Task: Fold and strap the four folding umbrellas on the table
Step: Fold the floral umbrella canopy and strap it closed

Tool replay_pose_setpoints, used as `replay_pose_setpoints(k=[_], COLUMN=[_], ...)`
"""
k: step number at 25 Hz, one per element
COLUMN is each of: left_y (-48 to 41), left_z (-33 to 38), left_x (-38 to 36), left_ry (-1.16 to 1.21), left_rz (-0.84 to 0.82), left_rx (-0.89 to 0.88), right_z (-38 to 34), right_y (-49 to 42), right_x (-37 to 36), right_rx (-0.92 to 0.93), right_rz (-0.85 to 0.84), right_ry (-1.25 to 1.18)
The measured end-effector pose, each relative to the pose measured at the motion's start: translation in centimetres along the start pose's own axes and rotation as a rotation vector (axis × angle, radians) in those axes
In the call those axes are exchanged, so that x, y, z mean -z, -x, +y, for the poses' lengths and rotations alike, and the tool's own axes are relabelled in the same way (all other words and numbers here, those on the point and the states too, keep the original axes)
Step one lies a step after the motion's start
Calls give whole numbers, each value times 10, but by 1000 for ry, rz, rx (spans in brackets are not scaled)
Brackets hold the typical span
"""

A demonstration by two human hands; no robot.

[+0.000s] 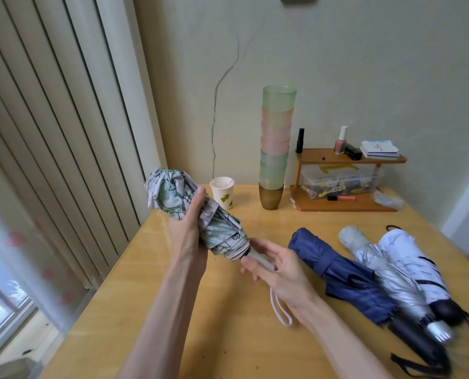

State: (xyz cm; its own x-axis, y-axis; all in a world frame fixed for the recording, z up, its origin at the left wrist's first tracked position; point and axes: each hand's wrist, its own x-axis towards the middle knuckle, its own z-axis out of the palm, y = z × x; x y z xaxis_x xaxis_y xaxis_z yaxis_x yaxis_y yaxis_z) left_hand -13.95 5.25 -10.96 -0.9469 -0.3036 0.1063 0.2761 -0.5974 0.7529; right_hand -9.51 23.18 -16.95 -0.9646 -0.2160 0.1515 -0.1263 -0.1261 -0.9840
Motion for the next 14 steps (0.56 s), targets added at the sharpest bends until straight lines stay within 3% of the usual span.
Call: replay_pose_setpoints(k=[5, 9, 14], left_y=[12, 14, 12], left_z=[2, 2, 4], left_x=[-8, -10, -10], left_ry=[17, -57, -247], left_rz=[-104, -43, -78], left_rx=[50, 2, -45], right_z=[-2, -9, -20], right_y=[-1, -2, -10], right_x=[4, 0, -5], right_rx=[-36, -16, 209], right_rz=[-35, -103, 61], right_ry=[-17, 90, 354])
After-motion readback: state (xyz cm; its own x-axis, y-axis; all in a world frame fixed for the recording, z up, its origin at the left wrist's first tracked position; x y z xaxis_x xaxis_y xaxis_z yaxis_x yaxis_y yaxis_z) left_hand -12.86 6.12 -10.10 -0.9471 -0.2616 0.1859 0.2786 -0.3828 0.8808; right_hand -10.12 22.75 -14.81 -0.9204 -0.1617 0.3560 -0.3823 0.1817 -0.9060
